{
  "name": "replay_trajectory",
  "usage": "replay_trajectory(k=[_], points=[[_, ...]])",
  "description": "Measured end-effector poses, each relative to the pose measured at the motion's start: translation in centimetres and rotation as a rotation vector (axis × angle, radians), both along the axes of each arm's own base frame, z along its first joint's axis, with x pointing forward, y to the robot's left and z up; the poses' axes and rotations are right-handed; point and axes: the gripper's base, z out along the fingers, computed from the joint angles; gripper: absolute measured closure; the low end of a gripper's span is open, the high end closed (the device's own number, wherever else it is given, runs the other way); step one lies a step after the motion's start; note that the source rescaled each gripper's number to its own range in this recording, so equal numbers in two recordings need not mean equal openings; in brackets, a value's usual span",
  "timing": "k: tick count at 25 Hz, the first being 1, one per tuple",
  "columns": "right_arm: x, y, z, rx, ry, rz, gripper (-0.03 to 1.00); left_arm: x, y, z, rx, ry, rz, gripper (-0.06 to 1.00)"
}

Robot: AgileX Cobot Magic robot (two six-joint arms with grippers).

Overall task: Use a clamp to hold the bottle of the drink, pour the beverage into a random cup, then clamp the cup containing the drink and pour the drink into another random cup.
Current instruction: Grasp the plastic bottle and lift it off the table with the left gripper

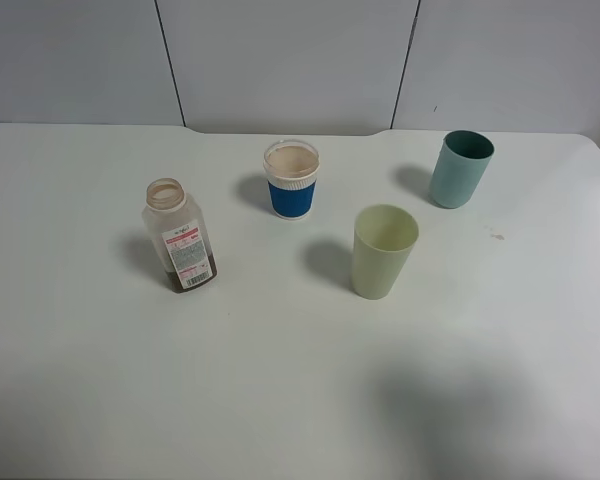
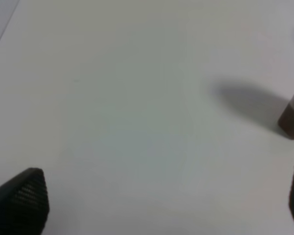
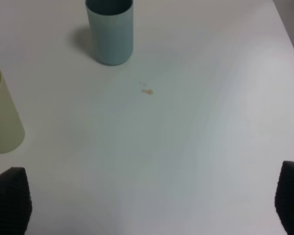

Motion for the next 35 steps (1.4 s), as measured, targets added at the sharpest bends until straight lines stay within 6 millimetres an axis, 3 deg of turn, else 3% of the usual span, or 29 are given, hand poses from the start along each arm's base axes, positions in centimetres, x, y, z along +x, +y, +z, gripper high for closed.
replay_trajectory(k=[20, 27, 35], points=[[0.0, 0.0, 0.0, 0.0, 0.0, 0.0, -0.03, 0.4, 0.0, 0.0, 0.001, 0.028, 0.0, -0.05], [0.0, 0.0, 0.0, 0.0, 0.0, 0.0, -0.03, 4.2, -0.2, 1.4, 0.025, 0.082, -0.033, -0.05], [0.0, 0.0, 0.0, 0.0, 0.0, 0.0, -0.03, 9.2, -0.9, 0.4, 0.072, 0.264, -0.149, -0.03]])
